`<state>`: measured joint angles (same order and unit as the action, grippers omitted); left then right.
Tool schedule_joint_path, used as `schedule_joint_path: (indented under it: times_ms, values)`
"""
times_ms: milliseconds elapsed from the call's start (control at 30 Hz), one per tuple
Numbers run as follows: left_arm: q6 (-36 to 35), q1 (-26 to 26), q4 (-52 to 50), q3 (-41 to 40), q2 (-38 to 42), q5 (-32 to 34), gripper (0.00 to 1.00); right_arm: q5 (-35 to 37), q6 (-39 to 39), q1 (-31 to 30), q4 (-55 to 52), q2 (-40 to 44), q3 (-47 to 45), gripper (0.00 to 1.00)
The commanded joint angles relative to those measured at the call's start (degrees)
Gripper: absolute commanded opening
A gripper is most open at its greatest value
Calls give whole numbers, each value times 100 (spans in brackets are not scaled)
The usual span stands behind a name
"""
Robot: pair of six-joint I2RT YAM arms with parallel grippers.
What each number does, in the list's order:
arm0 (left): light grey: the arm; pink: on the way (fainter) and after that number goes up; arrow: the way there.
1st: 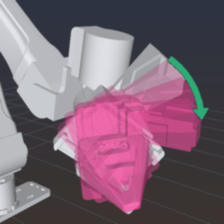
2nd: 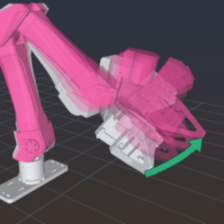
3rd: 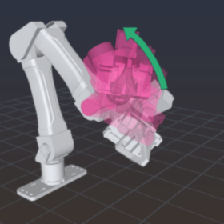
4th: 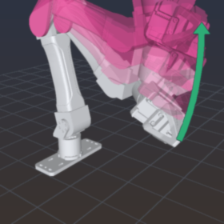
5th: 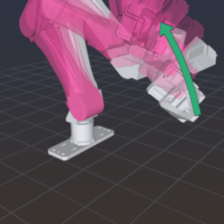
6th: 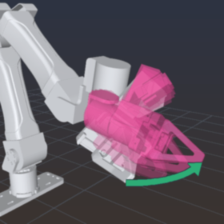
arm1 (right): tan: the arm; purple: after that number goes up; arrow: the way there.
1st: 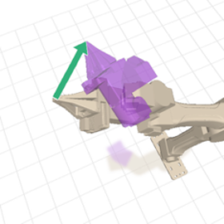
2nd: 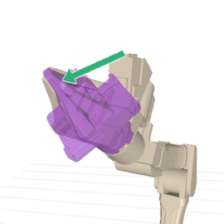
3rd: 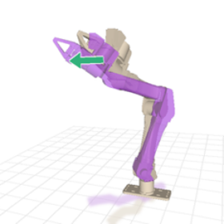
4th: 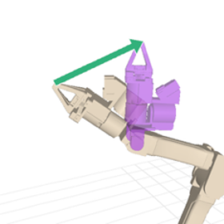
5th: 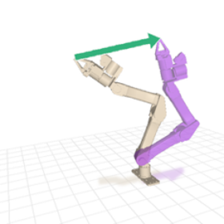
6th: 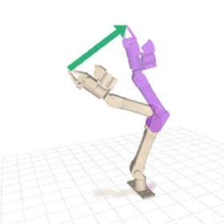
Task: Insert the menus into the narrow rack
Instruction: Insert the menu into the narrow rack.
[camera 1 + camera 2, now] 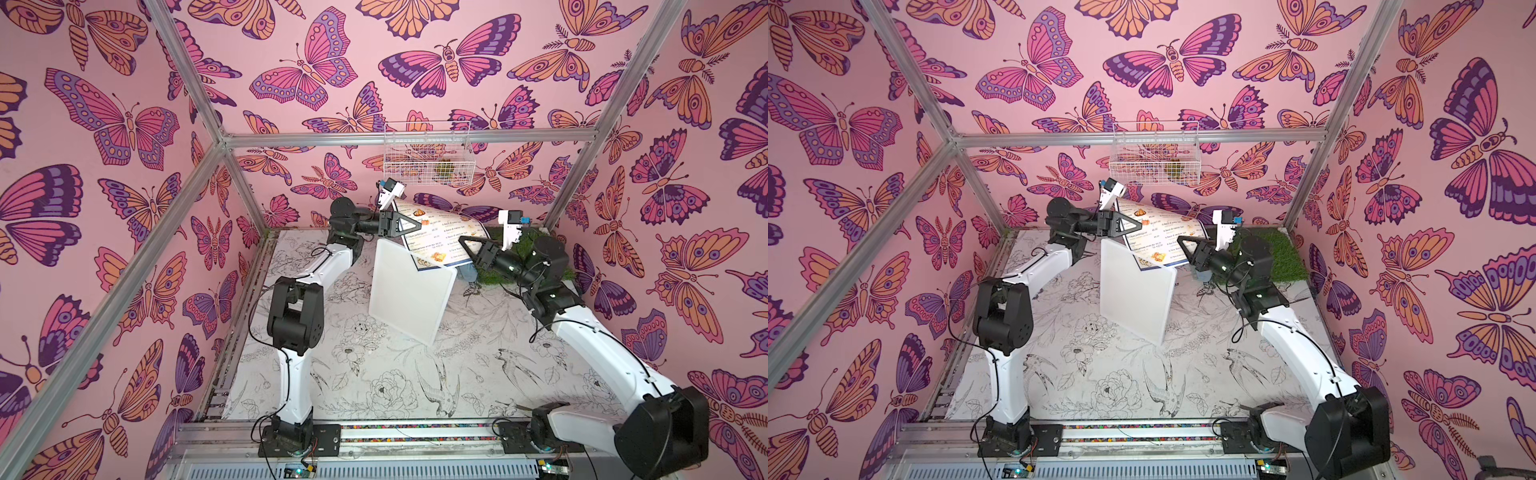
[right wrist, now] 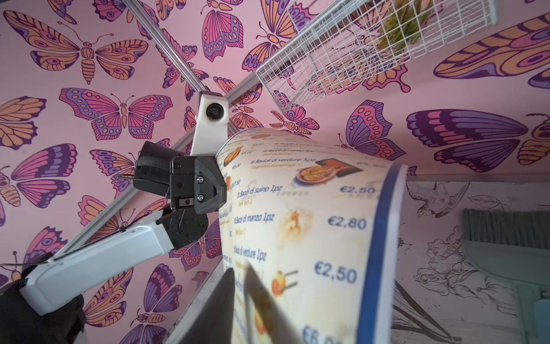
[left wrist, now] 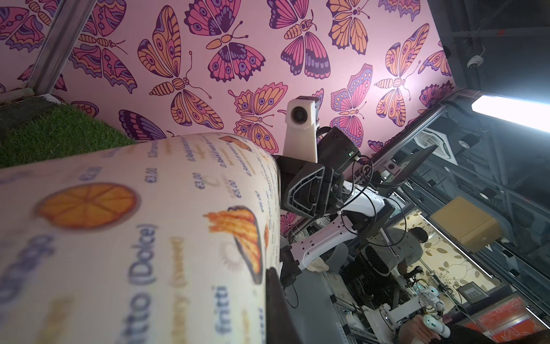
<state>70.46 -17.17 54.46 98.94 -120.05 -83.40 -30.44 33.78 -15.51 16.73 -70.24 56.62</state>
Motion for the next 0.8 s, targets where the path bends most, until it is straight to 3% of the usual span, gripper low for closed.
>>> schedule_joint_path:
  times_ms: [0, 67, 133, 367, 433, 667, 767]
  values:
    - [-1315, 81, -1360, -169, 340, 255, 0, -102, -274, 30, -249, -23, 209, 29]
    - [-2365, 77, -2565, -227, 556, 498, 0, -145, -267, 30, -249, -57, 226, 24]
    - [-2925, 73, -3216, -251, 690, 666, 0, -193, -243, 30, -204, -95, 233, 19]
    - [-2967, 100, -3362, -267, 714, 755, 3, -594, -79, 30, 137, -253, 196, 7]
    - [-3040, 108, -3355, -340, 775, 745, 21, -610, 28, 20, 330, -267, 128, 6]
    - [-3229, 108, -3375, -586, 1008, 833, 100, -611, 141, -27, 633, -129, -19, 4]
    - [-3228, 113, -3376, -623, 1021, 877, 100, -826, 61, -66, 610, -92, -20, 2]
